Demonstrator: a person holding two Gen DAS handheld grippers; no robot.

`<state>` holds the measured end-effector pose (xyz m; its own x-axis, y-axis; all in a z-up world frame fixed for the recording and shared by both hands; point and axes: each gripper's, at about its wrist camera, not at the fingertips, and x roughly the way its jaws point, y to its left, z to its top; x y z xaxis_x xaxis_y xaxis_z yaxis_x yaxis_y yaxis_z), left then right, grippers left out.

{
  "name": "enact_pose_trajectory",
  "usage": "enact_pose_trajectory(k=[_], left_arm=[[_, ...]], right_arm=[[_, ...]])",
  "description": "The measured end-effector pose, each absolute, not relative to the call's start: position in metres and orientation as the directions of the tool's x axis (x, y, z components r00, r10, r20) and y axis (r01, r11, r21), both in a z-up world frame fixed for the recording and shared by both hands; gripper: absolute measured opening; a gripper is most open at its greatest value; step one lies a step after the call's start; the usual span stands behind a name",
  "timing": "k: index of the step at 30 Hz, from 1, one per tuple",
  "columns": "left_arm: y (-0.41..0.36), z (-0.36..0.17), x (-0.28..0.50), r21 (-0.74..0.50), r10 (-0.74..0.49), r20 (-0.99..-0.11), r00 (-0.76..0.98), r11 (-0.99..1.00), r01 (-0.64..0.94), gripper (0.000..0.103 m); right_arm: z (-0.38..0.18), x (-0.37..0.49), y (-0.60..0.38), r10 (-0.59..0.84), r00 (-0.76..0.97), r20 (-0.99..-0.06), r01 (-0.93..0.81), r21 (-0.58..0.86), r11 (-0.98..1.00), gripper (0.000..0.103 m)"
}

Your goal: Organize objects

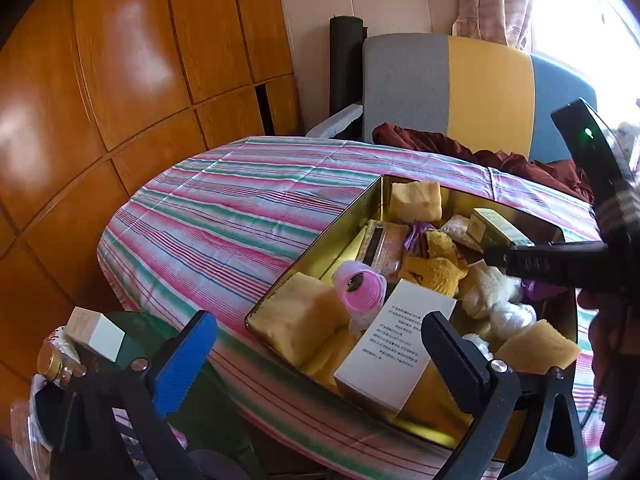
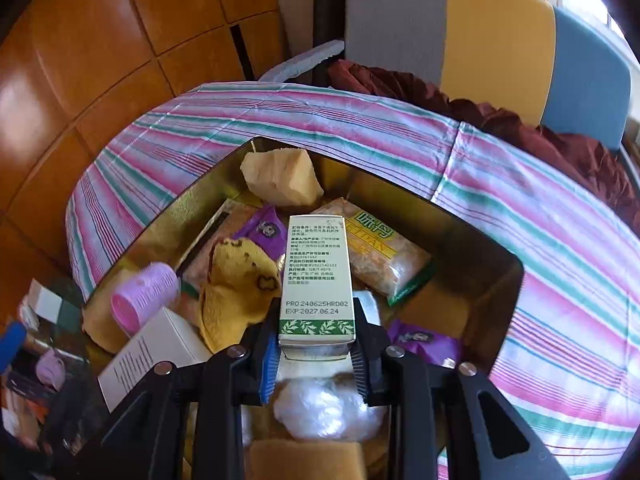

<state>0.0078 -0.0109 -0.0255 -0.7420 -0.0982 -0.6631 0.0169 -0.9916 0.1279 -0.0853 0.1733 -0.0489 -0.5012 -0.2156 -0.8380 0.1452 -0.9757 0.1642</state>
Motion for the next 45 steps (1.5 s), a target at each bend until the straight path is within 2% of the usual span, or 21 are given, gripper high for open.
enact_pose_trajectory(k=[1,3,7,20,26,30,37,39,45], left_arm=[[-0.011,-0.025,0.010,0.130,-0.100,-0.662,-0.742,-0.991,0.018,0.103],[-0.012,-0.025,0.011,0.127,-0.098,-0.666,-0.739,-0.992,0.016,0.103],[-0.013,-0.022,0.013,0.116,-0.092,-0.667,-0.740,-0.993,0.019,0.103],[-0.013,-0.022,0.017,0.100,-0.094,-0.696,-0.712,-0.994,0.033,0.103],[-0.012,-0.021,0.018,0.105,-0.103,-0.718,-0.689,-0.994,0.038,0.103],[-0.015,-0.019,0.018,0.106,-0.109,-0.726,-0.678,-0.993,0.046,0.103],[-0.019,-0.014,0.018,0.105,-0.119,-0.748,-0.653,-0.993,0.060,0.103],[-0.019,-0.015,0.018,0.100,-0.116,-0.758,-0.642,-0.993,0.061,0.103],[-0.015,-0.014,0.021,0.088,-0.092,-0.765,-0.637,-0.995,0.038,0.103]], right_arm=[[-0.049,-0.087,0.173,-0.224,-0.497,-0.838,0.137,0.179,-0.974,0.030],[-0.050,-0.089,0.174,-0.232,-0.496,-0.837,0.118,0.199,-0.973,0.038],[-0.048,-0.084,0.175,-0.254,-0.511,-0.821,0.123,0.222,-0.967,0.048],[-0.033,-0.030,0.175,-0.113,-0.562,-0.819,0.135,0.043,-0.990,0.049],[-0.024,-0.010,0.178,-0.101,-0.575,-0.812,0.087,0.061,-0.994,0.050],[-0.020,0.002,0.174,-0.076,-0.590,-0.804,0.069,0.044,-0.997,0.058],[-0.009,0.021,0.172,-0.026,-0.624,-0.781,0.017,0.019,-1.000,0.061],[-0.006,0.026,0.171,-0.007,-0.634,-0.774,-0.001,0.010,-1.000,0.065],[-0.001,0.038,0.168,-0.016,-0.654,-0.756,-0.012,0.031,-0.999,0.065]])
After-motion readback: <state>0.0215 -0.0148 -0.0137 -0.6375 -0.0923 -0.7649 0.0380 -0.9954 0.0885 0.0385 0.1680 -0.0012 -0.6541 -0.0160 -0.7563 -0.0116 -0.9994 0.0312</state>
